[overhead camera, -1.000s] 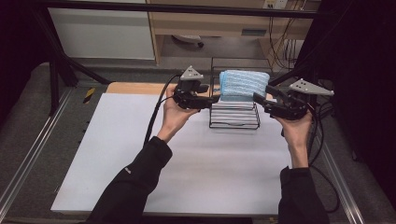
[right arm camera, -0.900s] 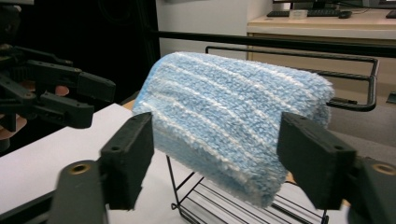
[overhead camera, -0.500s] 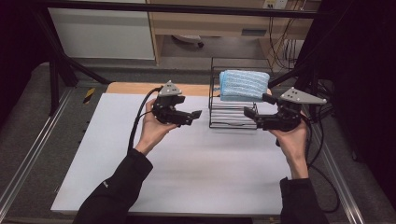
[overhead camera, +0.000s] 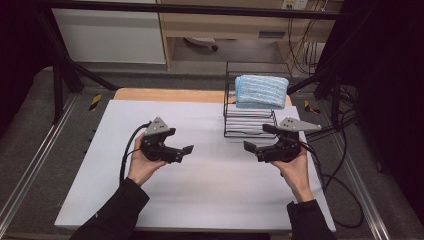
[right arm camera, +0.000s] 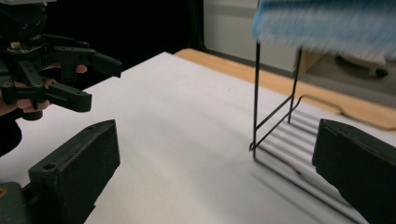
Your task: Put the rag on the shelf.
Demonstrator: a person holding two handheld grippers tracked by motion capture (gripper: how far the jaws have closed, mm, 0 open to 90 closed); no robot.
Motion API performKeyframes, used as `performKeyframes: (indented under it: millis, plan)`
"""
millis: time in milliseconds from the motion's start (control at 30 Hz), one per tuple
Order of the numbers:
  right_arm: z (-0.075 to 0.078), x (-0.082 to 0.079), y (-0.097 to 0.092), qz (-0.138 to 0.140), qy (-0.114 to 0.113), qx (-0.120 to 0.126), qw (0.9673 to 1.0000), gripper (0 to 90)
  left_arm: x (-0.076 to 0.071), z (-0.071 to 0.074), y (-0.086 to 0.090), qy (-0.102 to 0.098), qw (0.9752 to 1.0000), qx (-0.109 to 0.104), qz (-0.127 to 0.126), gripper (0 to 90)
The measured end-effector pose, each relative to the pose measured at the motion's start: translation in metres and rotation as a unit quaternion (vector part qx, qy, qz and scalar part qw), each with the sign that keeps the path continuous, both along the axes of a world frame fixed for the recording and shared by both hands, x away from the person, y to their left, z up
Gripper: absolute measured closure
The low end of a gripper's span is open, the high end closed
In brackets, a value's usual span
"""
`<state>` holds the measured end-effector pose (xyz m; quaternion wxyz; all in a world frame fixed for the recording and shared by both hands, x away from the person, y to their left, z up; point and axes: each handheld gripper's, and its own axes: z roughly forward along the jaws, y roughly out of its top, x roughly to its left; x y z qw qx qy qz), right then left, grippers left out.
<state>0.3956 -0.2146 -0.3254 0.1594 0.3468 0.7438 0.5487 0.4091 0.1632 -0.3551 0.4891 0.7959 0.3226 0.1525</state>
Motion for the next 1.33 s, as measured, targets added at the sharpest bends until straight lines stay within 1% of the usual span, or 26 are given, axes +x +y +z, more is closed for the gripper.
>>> performKeyframes:
  millis: [67, 167, 367, 433, 533, 600, 700, 767, 867, 1033, 1133, 1200, 1333]
  plan:
    - [-0.011, -0.002, 0.0, 0.003, 0.012, 0.002, 0.9999, 1.4, -0.004, -0.009, 0.009, 0.005, 1.0, -0.003, 0.005, 9.0]
    - [-0.027, -0.003, -0.001, 0.007, 0.028, -0.003, 0.9996, 1.1, -0.01, -0.022, 0.021, 0.013, 0.9998, -0.003, 0.012, 9.1]
    - [-0.055, -0.009, -0.007, 0.012, 0.054, -0.009, 0.9984, 0.7, -0.022, -0.043, 0.044, 0.025, 0.9994, 0.003, 0.023, 10.3]
    - [-0.064, -0.011, -0.011, 0.013, 0.062, -0.019, 0.9978, 0.4, -0.026, -0.049, 0.051, 0.025, 0.9993, 0.007, 0.027, 10.6]
    - [-0.077, -0.015, -0.017, 0.013, 0.074, -0.027, 0.9968, 0.4, -0.032, -0.056, 0.061, 0.027, 0.999, 0.011, 0.033, 10.9]
    - [-0.085, -0.017, -0.022, 0.013, 0.078, -0.03, 0.9964, 0.3, -0.035, -0.06, 0.067, 0.028, 0.9988, 0.019, 0.036, 11.0]
    - [-0.095, -0.021, -0.029, 0.01, 0.082, -0.033, 0.996, 0.3, -0.04, -0.066, 0.076, 0.032, 0.9985, 0.02, 0.041, 11.0]
    - [-0.102, -0.024, -0.034, 0.009, 0.087, -0.03, 0.9958, 0.4, -0.042, -0.071, 0.081, 0.034, 0.9982, 0.024, 0.043, 10.9]
    - [-0.109, -0.027, -0.041, 0.007, 0.094, -0.037, 0.9949, 0.4, -0.046, -0.077, 0.089, 0.039, 0.9978, 0.024, 0.048, 11.0]
    - [-0.115, -0.032, -0.051, 0.001, 0.091, -0.023, 0.9955, 0.5, -0.049, -0.085, 0.098, 0.043, 0.9974, 0.023, 0.053, 11.0]
    - [-0.118, -0.034, -0.055, -0.004, 0.09, -0.025, 0.9956, 0.5, -0.051, -0.087, 0.101, 0.044, 0.9974, 0.022, 0.052, 11.0]
    - [-0.12, -0.035, -0.055, -0.003, 0.092, -0.027, 0.9954, 0.5, -0.051, -0.089, 0.101, 0.046, 0.9973, 0.026, 0.052, 11.0]
    - [-0.123, -0.034, -0.052, 0.002, 0.095, -0.04, 0.9947, 0.5, -0.052, -0.091, 0.098, 0.047, 0.9971, 0.04, 0.045, 10.9]
